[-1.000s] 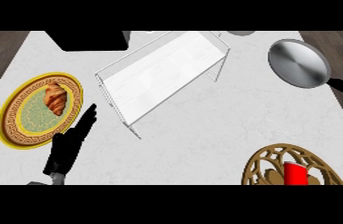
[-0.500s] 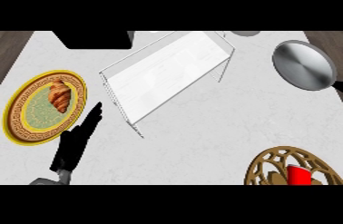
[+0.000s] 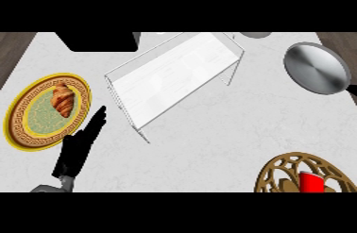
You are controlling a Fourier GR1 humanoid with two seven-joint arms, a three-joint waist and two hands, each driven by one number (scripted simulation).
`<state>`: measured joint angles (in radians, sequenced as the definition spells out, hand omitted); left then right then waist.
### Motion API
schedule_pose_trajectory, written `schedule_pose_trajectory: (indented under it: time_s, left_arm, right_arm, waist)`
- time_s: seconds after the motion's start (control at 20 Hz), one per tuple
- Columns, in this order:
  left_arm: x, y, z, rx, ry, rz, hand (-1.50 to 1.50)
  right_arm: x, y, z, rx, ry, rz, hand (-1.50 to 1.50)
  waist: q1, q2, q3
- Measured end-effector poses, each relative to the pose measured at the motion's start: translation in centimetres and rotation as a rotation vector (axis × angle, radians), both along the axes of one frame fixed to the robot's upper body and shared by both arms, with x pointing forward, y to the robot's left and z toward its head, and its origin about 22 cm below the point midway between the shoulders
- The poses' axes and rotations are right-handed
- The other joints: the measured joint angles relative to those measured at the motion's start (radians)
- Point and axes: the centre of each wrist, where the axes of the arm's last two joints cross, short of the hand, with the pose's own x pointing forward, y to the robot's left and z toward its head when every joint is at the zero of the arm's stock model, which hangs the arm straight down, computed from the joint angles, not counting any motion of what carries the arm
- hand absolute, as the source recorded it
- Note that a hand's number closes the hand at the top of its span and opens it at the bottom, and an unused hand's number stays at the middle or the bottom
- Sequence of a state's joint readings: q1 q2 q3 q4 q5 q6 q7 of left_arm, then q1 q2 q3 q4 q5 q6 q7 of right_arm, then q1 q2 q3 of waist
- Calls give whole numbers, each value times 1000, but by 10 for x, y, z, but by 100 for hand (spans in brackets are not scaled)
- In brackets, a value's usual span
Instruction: Pick the cupcake from the placemat and place it in the tiered shelf
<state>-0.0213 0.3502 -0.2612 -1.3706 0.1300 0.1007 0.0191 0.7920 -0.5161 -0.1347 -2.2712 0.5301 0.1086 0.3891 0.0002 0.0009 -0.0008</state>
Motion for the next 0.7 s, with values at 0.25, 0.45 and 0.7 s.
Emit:
schedule_pose_trajectory:
  time_s: [0.25,0.45,0.7]
  left_arm:
    - [5,-1,1,0,6,1,0]
    - [9,7,-1,4,4,5,0]
    - [7,5,-5,3,11,7,0]
  right_arm:
    - [2,14,-13,-35,26,-34,-150]
    - [9,17,-12,-81,25,-66,-150]
    - [10,14,-21,-114,41,-79,-150]
  waist:
    - [-4,-1,0]
    - [-4,-1,0]
    - [-6,-2,1]
